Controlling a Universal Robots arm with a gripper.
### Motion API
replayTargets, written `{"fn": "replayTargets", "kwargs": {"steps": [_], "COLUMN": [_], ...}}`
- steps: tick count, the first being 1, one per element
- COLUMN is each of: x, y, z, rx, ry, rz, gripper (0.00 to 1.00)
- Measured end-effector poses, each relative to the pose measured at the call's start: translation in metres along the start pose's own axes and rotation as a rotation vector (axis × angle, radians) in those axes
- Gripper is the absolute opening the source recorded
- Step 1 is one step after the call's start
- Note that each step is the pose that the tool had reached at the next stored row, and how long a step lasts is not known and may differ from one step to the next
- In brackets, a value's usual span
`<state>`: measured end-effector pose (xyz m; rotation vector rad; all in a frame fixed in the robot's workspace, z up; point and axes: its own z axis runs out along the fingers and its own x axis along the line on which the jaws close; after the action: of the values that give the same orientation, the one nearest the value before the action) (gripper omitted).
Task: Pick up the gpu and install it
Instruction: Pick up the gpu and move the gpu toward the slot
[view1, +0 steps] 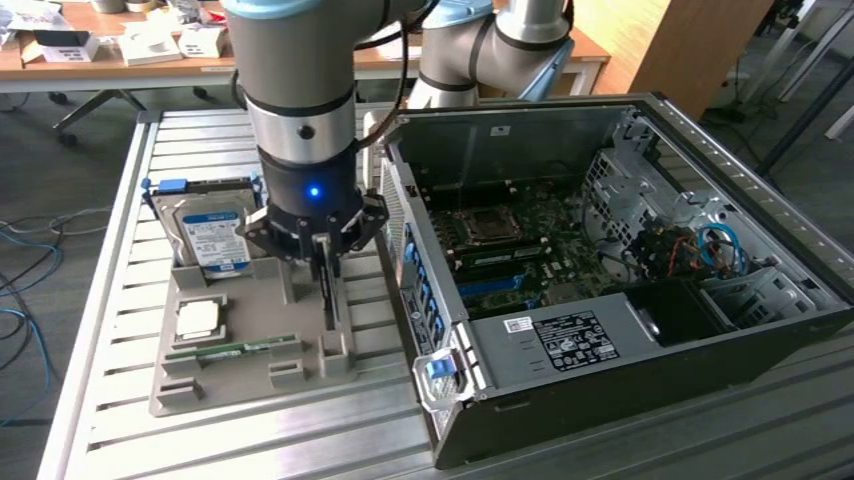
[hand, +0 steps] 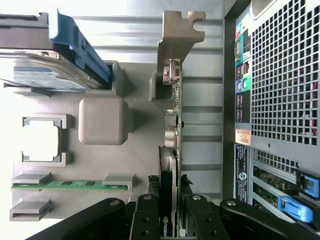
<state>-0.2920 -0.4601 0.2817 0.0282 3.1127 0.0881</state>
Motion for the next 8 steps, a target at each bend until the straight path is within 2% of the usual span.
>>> {"fn": "replayTargets", "kwargs": {"steps": [8], "x": [-0.001], "y": [0.0017], "z": [-0.0301], "rx": [-0.0011], "ry": [0.0001], "rz": [0.0], "gripper": [0.26]}}
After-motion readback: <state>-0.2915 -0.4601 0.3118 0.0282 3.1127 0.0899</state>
